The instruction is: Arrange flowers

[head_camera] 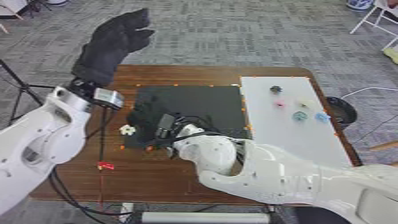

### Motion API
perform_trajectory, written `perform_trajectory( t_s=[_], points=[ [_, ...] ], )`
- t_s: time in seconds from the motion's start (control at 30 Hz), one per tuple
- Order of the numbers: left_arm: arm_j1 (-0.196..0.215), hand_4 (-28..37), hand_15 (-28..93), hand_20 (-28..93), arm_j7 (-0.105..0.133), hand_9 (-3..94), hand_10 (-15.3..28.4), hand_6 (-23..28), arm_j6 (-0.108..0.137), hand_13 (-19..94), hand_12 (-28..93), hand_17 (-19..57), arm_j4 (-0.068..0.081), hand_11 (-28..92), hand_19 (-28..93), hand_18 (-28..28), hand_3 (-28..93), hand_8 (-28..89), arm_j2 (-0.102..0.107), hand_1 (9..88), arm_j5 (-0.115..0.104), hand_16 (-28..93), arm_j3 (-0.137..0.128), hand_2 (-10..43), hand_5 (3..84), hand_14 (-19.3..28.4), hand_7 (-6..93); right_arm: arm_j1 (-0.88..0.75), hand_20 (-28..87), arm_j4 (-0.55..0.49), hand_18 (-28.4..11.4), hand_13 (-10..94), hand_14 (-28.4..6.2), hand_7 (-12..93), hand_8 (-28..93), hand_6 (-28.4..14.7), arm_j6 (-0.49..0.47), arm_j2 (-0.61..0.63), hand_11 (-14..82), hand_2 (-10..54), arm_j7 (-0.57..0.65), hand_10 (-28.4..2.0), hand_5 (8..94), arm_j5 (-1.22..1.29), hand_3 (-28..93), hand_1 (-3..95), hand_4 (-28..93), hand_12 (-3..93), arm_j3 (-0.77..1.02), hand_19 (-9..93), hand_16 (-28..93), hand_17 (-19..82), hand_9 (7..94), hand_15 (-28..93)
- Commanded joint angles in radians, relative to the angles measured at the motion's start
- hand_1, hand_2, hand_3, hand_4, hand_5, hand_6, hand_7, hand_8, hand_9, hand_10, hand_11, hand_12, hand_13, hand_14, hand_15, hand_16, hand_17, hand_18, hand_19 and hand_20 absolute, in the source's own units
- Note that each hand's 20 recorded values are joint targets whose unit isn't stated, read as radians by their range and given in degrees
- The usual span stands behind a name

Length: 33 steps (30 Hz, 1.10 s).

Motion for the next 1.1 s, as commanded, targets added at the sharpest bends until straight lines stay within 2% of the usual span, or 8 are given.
perform_trajectory(
  t_s=[0.03, 0.23, 0.33, 0.43, 0.57, 0.83, 1.0, 1.1],
  points=[
    [0.072, -25.5, 28, 14, -0.022, 22.2, 10.5, 2.6, 0.019, 18, 20, -9.9, -0.001, 18, 38, 20.0, 68, -8, 0.007, 25.2, 0.001, 6, -0.007, -2.4, 29.2, 13.2, 18.4, -0.005, 54, -0.02, -19.3, 37, -13.6, 29, -17, 2.9, -0.059, 0.173, 54.3, -1.5, -0.033, -14.7, 55.4, -0.001, 93, 35.8, -18, 57.0, -0.012, 74, 42, 15, 38.1, 79],
    [0.049, -25.6, 28, 14, -0.014, 22.1, 10.6, 2.5, 0.021, 18, 20, -9.9, 0.004, 19, 38, 20.0, 68, -8, 0.004, 25.2, 0.0, 6, 0.011, -2.3, 29.2, 13.1, 18.3, -0.004, 55, -0.008, -19.7, 34, -14.9, 24, -16, 3.7, -0.127, 0.162, 57.5, 6.5, -0.028, -16.2, 53.9, -0.008, 93, 29.3, -12, 54.8, -0.02, 73, 39, 13, 35.6, 82],
    [0.045, -25.5, 27, 14, -0.012, 22.1, 10.6, 2.6, 0.02, 18, 20, -9.9, 0.004, 19, 38, 20.0, 68, -8, 0.002, 25.1, 0.0, 6, 0.015, -2.4, 29.2, 13.1, 18.2, 0.009, 55, 0.017, -20.0, 33, -15.6, 23, -16, 3.9, -0.119, 0.146, 59.7, 10.0, -0.022, -16.6, 52.2, -0.018, 93, 25.8, -9, 54.8, -0.036, 73, 38, 13, 34.5, 84],
    [0.037, -25.5, 27, 14, -0.013, 22.2, 10.6, 2.6, 0.018, 18, 20, -9.9, 0.007, 19, 38, 20.0, 68, -8, -0.001, 25.2, 0.0, 6, 0.023, -2.4, 29.2, 13.1, 18.2, 0.008, 55, 0.032, -20.0, 33, -15.9, 23, -15, 3.8, -0.113, 0.14, 60.9, 10.1, -0.019, -16.7, 52.2, -0.012, 93, 25.3, -9, 55.5, -0.033, 73, 38, 13, 34.1, 85],
    [0.046, -25.5, 28, 14, -0.015, 22.2, 10.6, 2.5, 0.022, 18, 20, -9.9, 0.004, 19, 38, 20.0, 68, -8, 0.0, 25.2, 0.0, 6, 0.016, -2.4, 29.2, 13.1, 18.2, 0.011, 56, 0.048, -20.0, 33, -16.1, 23, -15, 3.6, -0.111, 0.131, 61.4, 10.3, -0.02, -17.0, 52.5, -0.016, 93, 25.1, -8, 55.8, -0.035, 74, 38, 13, 34.0, 85],
    [0.03, -25.5, 27, 14, -0.01, 22.2, 10.6, 2.5, 0.018, 18, 20, -9.9, 0.006, 18, 38, 19.9, 68, -8, -0.002, 25.2, 0.001, 6, 0.028, -2.5, 29.2, 13.1, 18.3, 0.018, 56, 0.072, -20.0, 33, -16.3, 23, -15, 3.3, -0.111, 0.102, 62.0, 10.6, -0.008, -17.1, 52.9, -0.014, 93, 24.5, -9, 55.3, -0.038, 74, 38, 13, 34.0, 86],
    [0.039, -25.4, 28, 14, -0.011, 22.2, 10.6, 2.5, 0.022, 18, 20, -9.9, 0.003, 18, 37, 19.9, 68, -8, -0.002, 25.1, 0.001, 6, 0.02, -2.5, 29.2, 13.1, 18.4, 0.019, 56, 0.078, -20.1, 33, -16.3, 22, -15, 3.3, -0.107, 0.085, 62.1, 9.9, -0.009, -17.1, 53.7, -0.016, 93, 24.7, -8, 55.2, -0.04, 75, 37, 13, 34.3, 86],
    [0.03, -25.4, 27, 14, -0.011, 22.2, 10.6, 2.5, 0.021, 18, 20, -9.9, 0.006, 18, 37, 19.9, 68, -8, -0.003, 25.1, 0.0, 6, 0.028, -2.5, 29.2, 13.1, 18.3, 0.017, 56, 0.08, -20.2, 33, -16.4, 22, -15, 3.3, -0.097, 0.085, 62.1, 9.8, -0.01, -17.1, 53.9, -0.015, 93, 24.7, -8, 55.2, -0.036, 75, 37, 13, 34.3, 86]
  ],
)
